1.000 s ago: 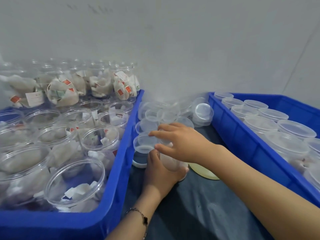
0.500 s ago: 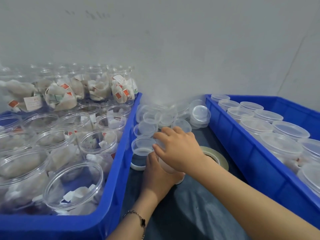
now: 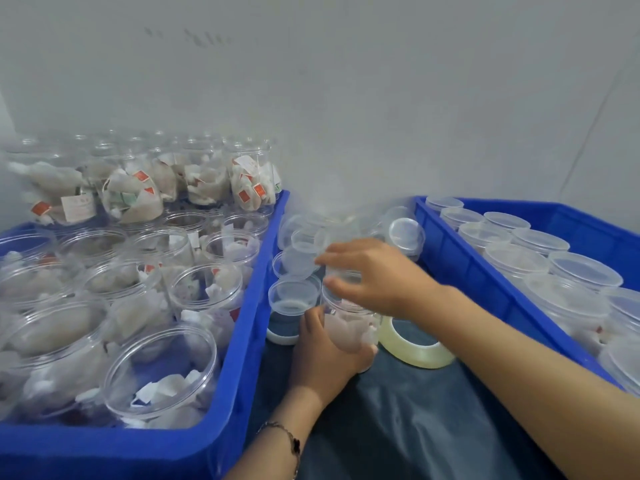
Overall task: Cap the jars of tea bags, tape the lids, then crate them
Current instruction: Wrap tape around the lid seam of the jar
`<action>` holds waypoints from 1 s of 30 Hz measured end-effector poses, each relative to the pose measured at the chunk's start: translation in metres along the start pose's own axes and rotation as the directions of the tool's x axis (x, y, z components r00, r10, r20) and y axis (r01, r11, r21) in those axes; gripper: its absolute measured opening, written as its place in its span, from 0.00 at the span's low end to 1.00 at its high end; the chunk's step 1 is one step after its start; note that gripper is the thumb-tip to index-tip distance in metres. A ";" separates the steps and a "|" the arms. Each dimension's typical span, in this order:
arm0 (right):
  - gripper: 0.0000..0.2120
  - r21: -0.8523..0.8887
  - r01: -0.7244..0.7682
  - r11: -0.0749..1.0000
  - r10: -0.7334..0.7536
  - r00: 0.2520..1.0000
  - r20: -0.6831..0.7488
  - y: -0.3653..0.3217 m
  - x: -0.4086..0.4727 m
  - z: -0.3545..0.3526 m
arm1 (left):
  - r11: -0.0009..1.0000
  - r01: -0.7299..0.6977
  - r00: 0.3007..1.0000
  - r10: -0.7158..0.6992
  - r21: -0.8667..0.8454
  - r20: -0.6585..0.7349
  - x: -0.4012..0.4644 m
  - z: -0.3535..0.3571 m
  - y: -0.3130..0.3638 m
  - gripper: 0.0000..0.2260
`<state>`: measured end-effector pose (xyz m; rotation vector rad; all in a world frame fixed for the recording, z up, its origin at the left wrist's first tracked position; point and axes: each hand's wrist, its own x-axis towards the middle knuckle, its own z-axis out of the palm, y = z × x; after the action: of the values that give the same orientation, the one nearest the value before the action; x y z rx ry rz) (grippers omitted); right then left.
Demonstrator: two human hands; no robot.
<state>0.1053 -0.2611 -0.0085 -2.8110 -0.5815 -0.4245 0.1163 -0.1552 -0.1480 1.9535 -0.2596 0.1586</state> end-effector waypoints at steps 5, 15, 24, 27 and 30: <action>0.20 -0.067 -0.083 0.994 0.085 0.996 0.026 -0.002 -0.005 0.030 | 0.997 0.047 0.998 -0.049 0.054 0.033 0.002 0.001 0.001 0.46; 0.20 -0.175 -0.073 0.982 0.070 0.997 -0.023 -0.002 -0.007 0.039 | 0.997 0.062 0.998 -0.063 0.051 0.031 0.002 0.001 0.003 0.42; 0.20 -0.263 -0.087 0.961 0.084 0.996 -0.023 -0.006 -0.006 0.041 | 0.998 -0.003 0.999 0.000 0.071 0.040 0.000 -0.002 0.009 0.29; 0.20 -0.354 -0.121 0.927 0.115 0.993 -0.039 -0.011 -0.007 0.045 | 0.992 -0.071 0.997 0.069 0.103 0.024 0.000 -0.002 0.010 0.23; 0.20 -0.339 -0.159 0.927 0.141 0.987 -0.076 -0.013 -0.009 0.048 | 0.985 -0.104 0.994 0.100 0.134 0.040 0.001 -0.003 0.008 0.25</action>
<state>0.1037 -0.2388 -0.0540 -3.1360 -0.2999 -0.6177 0.1155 -0.1555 -0.1395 2.0808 -0.3798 0.2159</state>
